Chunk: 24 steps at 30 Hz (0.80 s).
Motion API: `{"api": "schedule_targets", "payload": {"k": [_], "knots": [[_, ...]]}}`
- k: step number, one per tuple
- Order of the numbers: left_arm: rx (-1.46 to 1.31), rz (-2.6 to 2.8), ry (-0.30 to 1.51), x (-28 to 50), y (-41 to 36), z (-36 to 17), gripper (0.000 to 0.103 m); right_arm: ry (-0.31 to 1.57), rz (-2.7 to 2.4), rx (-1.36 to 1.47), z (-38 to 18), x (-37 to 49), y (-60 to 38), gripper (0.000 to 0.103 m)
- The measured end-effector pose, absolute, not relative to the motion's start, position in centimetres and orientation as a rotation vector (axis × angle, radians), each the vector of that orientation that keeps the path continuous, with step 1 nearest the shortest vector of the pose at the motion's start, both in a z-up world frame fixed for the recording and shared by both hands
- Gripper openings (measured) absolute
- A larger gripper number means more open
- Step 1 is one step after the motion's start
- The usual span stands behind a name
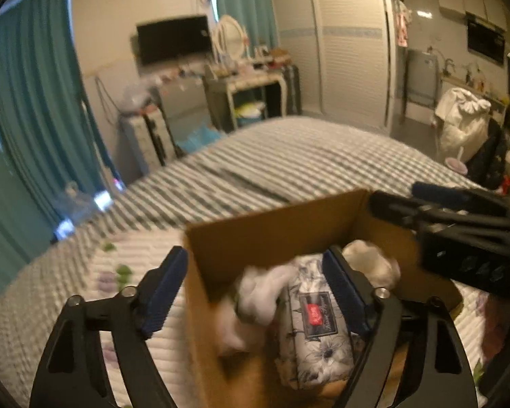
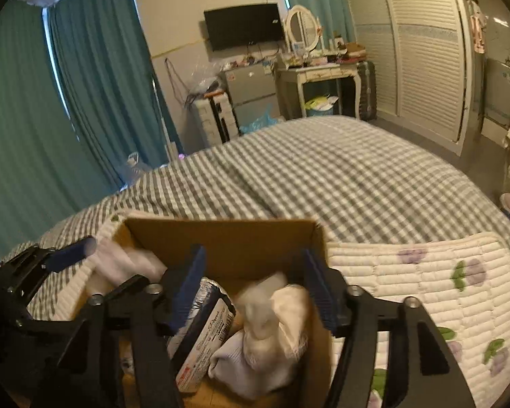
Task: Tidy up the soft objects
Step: 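Carry the tube and pipe-cleaner flower into the box while both tools release them, then grasp the blue Vinda tissue pack with the right tool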
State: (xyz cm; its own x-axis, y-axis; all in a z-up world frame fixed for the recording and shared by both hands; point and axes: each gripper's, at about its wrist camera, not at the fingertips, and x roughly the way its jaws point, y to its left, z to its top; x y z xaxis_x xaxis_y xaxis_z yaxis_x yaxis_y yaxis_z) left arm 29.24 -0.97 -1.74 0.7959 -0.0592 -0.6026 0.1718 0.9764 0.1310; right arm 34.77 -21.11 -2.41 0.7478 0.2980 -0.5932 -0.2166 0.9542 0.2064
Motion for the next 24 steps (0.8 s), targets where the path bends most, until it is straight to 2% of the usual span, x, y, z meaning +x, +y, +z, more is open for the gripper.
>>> {"api": "schedule_targets", "payload": {"k": [6,10,14,16,19,24], "knots": [[0.162,-0.101,0.546,24.4,-0.7,5.2,0.084,0.573,0.238,0.083,5.7,29.1,-23.6,0.075],[0.147,-0.087,0.455,19.2,-0.2,10.2,0.099,0.507,0.221,0.057,11.3,23.5,-25.2,0.086],[0.132,-0.081,0.397,14.0,0.3,13.6,0.099,0.465,0.216,0.002,15.0,17.4,-25.7,0.098],[0.127,-0.072,0.391,11.6,0.5,14.5,0.1,0.445,0.216,-0.017,15.9,14.3,-25.9,0.103],[0.134,-0.074,0.393,8.8,0.6,14.5,0.103,0.446,0.246,-0.038,15.6,11.0,-25.7,0.103],[0.162,-0.048,0.416,5.1,0.0,11.1,0.103,0.482,0.274,-0.11,11.3,7.0,-25.3,0.103]]}}
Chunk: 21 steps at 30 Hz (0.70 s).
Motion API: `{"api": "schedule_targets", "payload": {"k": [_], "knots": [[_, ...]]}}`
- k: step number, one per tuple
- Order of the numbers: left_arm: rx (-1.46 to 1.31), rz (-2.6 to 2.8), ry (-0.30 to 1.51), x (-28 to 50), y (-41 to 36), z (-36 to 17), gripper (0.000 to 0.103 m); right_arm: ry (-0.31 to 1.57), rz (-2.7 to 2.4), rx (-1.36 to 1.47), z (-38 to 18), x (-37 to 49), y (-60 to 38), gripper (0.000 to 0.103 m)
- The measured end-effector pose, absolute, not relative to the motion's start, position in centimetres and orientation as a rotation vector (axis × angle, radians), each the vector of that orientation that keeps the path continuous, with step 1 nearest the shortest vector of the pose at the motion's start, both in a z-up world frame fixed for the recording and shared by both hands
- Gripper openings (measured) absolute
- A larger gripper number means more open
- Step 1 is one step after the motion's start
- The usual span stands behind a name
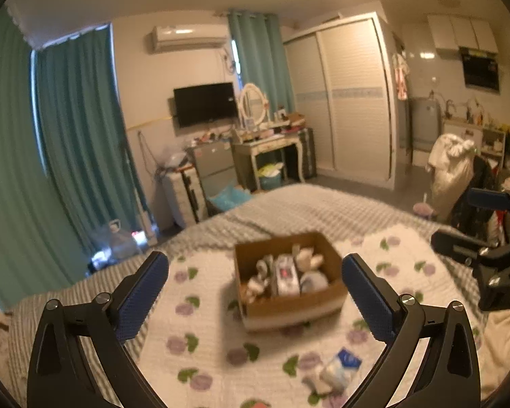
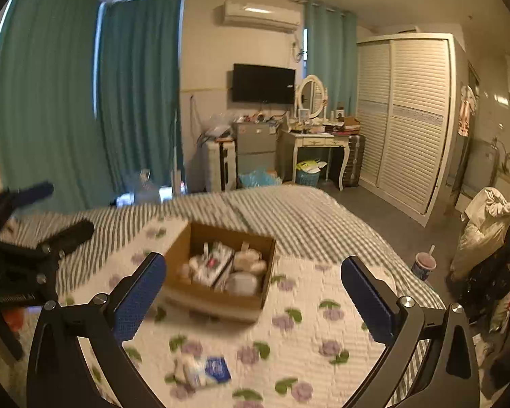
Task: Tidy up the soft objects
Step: 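Grasp the blue Vinda tissue pack with the right tool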
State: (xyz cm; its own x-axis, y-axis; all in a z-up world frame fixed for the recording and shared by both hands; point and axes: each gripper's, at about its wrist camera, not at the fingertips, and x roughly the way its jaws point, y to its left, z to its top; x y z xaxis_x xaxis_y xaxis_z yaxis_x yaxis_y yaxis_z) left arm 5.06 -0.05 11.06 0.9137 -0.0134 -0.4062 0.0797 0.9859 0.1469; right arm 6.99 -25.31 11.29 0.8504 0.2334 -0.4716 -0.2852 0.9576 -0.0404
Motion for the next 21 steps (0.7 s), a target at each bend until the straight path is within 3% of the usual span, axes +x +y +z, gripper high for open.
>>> {"api": "schedule_targets", "payload": {"k": [13,21], "knots": [[0.068,0.055,0.699,6.3,0.8,-6.2,0.103,0.826,0.373,-0.053,-9.5,10.2,-22.9,0.103],[0.038,0.067,0.78,7.8,1.9,-10.7,0.103,0.915,0.42,0.023,-14.5,12.6,-21.7,0.103]]}}
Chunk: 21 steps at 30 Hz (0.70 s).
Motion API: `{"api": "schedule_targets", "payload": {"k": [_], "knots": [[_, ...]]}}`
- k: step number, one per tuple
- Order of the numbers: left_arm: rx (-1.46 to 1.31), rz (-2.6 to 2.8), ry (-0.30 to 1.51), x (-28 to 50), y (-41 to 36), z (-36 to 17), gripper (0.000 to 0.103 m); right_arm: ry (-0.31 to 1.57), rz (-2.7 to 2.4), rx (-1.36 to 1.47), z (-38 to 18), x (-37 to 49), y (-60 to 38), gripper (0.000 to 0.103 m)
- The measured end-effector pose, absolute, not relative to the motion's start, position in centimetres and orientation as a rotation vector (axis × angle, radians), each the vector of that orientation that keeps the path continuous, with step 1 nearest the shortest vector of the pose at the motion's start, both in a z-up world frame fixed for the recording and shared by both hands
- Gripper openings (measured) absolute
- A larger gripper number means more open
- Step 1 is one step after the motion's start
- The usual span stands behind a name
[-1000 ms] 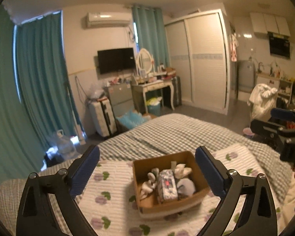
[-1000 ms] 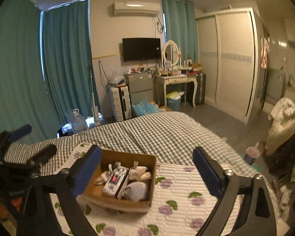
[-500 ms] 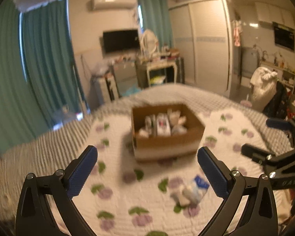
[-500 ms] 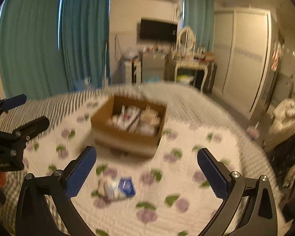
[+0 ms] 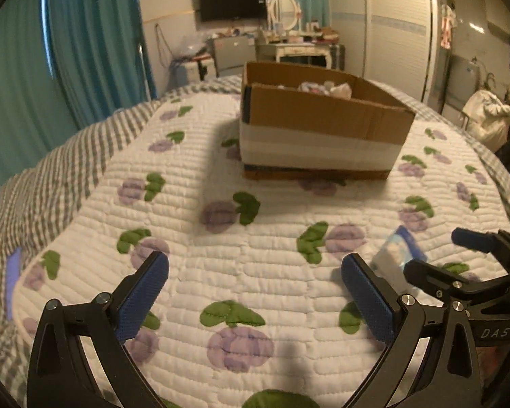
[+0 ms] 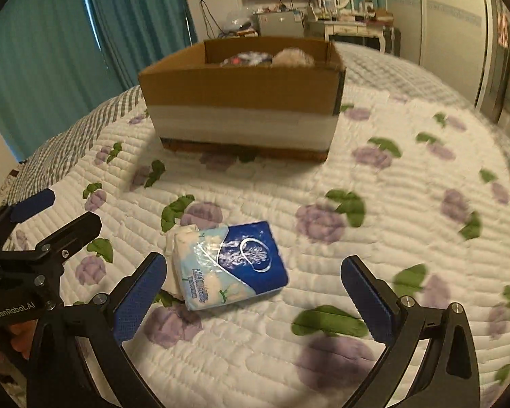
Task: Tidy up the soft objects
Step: 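Grasp the blue Vinda tissue pack with the right tool, then grasp the white face mask with the left tool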
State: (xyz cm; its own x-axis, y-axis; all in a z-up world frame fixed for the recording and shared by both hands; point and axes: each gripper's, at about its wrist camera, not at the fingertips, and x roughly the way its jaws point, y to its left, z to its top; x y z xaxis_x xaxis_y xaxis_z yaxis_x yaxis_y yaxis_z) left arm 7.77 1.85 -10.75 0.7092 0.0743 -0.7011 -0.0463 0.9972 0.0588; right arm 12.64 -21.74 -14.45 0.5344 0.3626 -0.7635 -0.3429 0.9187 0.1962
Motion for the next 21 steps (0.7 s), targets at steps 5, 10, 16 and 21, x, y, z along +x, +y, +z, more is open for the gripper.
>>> {"api": "schedule_targets", "payload": {"k": [5,10,16,21], "knots": [[0.033,0.063,0.819,8.2,2.1,-12.2,0.103,0.949,0.453,0.059,-15.5,13.6,-21.4,0.095],[0.034,0.058,0.829,8.4,2.1,-12.5,0.103,0.958,0.499,0.076,-16.0,13.7,-21.0,0.079],[0.048,0.04,0.84,8.2,1.5,-12.4,0.103,0.897,0.468,0.053,-14.8,12.6,-20.9,0.069],[0.027,-0.012,0.849,8.0,0.2,-12.0,0.103,0.811,0.381,0.057,-12.7,11.4,-22.7,0.068]]}}
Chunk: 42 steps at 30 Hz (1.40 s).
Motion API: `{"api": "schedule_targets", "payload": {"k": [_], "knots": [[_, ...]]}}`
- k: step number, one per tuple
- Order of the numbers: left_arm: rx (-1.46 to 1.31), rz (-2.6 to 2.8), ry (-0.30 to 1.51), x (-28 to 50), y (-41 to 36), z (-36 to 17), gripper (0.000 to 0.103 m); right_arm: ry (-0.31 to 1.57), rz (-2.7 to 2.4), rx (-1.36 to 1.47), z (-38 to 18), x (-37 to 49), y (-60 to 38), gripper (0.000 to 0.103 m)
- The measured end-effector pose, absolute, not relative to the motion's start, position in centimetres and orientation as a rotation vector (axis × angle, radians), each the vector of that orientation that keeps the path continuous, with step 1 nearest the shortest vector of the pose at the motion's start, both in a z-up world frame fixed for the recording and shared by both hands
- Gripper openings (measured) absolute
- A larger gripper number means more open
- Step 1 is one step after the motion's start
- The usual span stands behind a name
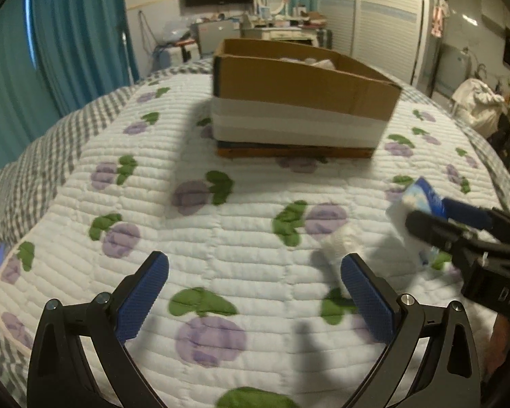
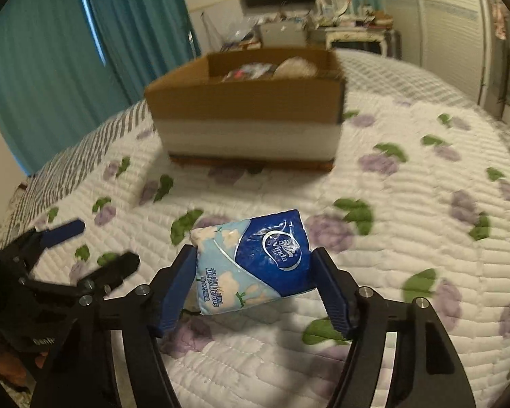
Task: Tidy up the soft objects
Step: 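Grasp the white face mask with the left tool, then carry the face mask and blue tissue pack into the box while both tools release them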
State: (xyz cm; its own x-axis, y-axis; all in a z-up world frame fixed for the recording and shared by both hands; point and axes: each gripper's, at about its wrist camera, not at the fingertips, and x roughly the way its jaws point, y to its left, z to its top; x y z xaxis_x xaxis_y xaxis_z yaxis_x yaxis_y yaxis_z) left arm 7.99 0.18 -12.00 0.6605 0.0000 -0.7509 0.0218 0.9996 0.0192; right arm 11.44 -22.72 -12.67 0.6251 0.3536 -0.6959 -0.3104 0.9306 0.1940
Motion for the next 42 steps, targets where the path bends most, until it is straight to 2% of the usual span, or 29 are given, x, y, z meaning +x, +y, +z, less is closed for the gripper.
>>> {"api": "schedule_targets", "payload": {"k": [7,8,11,13,16,23,33,42], "knots": [[0.058,-0.084,0.893,8.7,-3.4,-13.0,0.101,0.79,0.263,0.079,-12.2,11.4,-26.2,0.068],[0.066,-0.088,0.897,8.9,-3.9,-13.3,0.099,0.793,0.257,0.089,-12.4,11.4,-26.5,0.068],[0.074,-0.094,0.923,9.6,-4.8,-14.1,0.084,0.799,0.251,0.104,-12.8,11.6,-27.1,0.068],[0.066,-0.102,0.947,10.0,-5.1,-14.7,0.078,0.8,0.255,0.117,-13.0,11.6,-27.4,0.068],[0.048,-0.131,0.97,10.6,-5.5,-15.3,0.057,0.801,0.262,0.124,-13.2,11.6,-27.6,0.068],[0.043,-0.184,0.969,10.2,-5.8,-15.0,0.034,0.8,0.255,0.116,-13.2,11.4,-27.5,0.068],[0.015,-0.218,0.909,7.9,-4.8,-11.8,0.032,0.766,0.233,0.092,-11.0,9.6,-27.1,0.067],[0.056,-0.208,0.779,5.5,-3.8,-5.8,0.032,0.655,0.22,0.067,-4.9,6.6,-25.9,0.067]]}}
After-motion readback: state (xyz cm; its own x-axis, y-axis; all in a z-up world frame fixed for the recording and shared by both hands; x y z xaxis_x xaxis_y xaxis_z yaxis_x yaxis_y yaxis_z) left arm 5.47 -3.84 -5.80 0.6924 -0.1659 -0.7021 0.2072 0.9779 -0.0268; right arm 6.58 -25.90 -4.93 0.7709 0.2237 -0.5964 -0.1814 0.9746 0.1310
